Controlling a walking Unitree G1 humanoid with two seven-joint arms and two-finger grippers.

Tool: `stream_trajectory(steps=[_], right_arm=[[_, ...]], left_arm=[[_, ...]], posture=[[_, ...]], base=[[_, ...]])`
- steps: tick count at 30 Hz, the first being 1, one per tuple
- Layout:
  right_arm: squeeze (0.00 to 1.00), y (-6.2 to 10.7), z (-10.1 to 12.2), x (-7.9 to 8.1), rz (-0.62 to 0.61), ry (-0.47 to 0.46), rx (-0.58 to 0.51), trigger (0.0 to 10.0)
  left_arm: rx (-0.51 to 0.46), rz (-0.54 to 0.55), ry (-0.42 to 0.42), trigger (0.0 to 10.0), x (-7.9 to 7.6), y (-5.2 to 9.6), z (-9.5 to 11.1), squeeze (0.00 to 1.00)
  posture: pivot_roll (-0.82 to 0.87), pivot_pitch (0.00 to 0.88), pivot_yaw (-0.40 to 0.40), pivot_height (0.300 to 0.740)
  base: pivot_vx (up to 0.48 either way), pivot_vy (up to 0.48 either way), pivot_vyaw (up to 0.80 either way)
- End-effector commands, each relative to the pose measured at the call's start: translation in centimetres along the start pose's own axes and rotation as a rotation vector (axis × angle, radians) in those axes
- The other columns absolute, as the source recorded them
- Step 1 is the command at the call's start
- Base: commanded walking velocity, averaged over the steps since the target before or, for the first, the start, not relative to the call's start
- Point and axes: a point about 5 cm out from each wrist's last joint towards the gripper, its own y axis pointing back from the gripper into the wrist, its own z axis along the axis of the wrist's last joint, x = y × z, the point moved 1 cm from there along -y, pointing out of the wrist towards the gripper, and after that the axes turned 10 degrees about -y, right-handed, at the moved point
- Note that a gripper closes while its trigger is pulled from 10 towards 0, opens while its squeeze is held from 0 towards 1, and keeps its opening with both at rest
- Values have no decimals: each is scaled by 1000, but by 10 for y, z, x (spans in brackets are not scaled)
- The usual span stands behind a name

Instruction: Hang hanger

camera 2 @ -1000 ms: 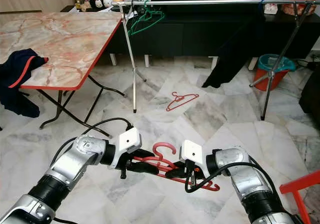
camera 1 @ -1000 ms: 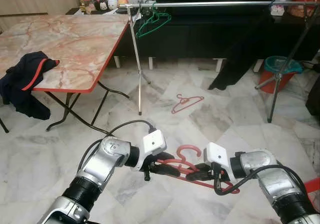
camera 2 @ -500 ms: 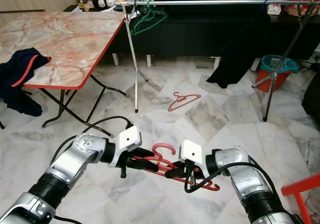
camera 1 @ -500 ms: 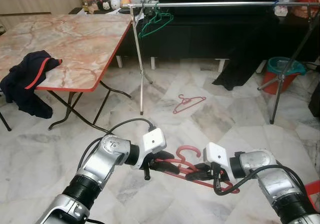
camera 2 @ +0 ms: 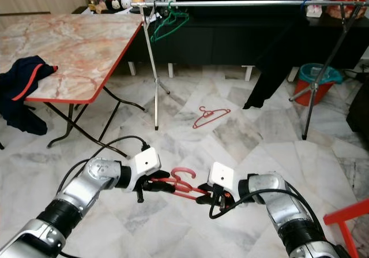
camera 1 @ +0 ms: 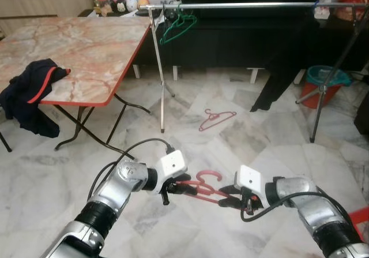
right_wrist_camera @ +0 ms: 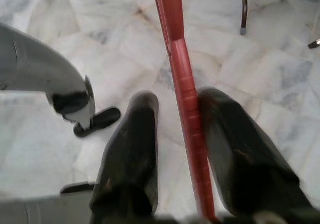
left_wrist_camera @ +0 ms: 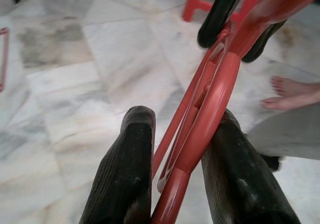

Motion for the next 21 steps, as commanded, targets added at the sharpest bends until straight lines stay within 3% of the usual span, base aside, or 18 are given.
stream_trajectory(steps=[1,8,9,12,13,14,16,20,21], right_arm=[[0,-3,-7,1,-13,-12,28,10000],[0,-11,-27,1,-80,-97,45,10000],[0,-13,-35,-1,-136,-131,61,10000],[0,-14,-38,-2,-160,-147,69,10000],[0,-17,-47,-2,-229,-212,61,10000],[0,-17,-47,-2,-229,-212,61,10000],[0,-22,-62,1,-332,-314,53,10000],[0,-24,-74,4,-415,-409,52,10000],[0,-26,-92,11,-519,-548,53,10000]], left_arm=[[18,72,-23,0,12,6,-1,0],[171,104,-34,0,2,8,-38,0],[251,106,-49,2235,-5,9,-54,0],[291,111,-54,2235,-7,9,-62,0],[375,131,-18,10000,-19,12,-83,0],[375,131,-18,10000,-19,12,-83,0],[473,129,18,10000,-40,18,-109,0],[539,135,15,10000,-54,23,-125,0],[584,207,102,10000,-67,29,-141,0]], posture=[[-181,0,34,740],[-181,0,35,740],[-181,0,35,740],[-181,0,35,740],[-180,0,34,740],[-180,0,34,740],[-179,0,34,740],[-179,0,34,740],[-179,0,33,740]], base=[[0,0,0],[0,0,0],[0,0,0],[0,0,0],[0,0,0],[0,0,0],[0,0,0],[0,0,0],[0,0,0]])
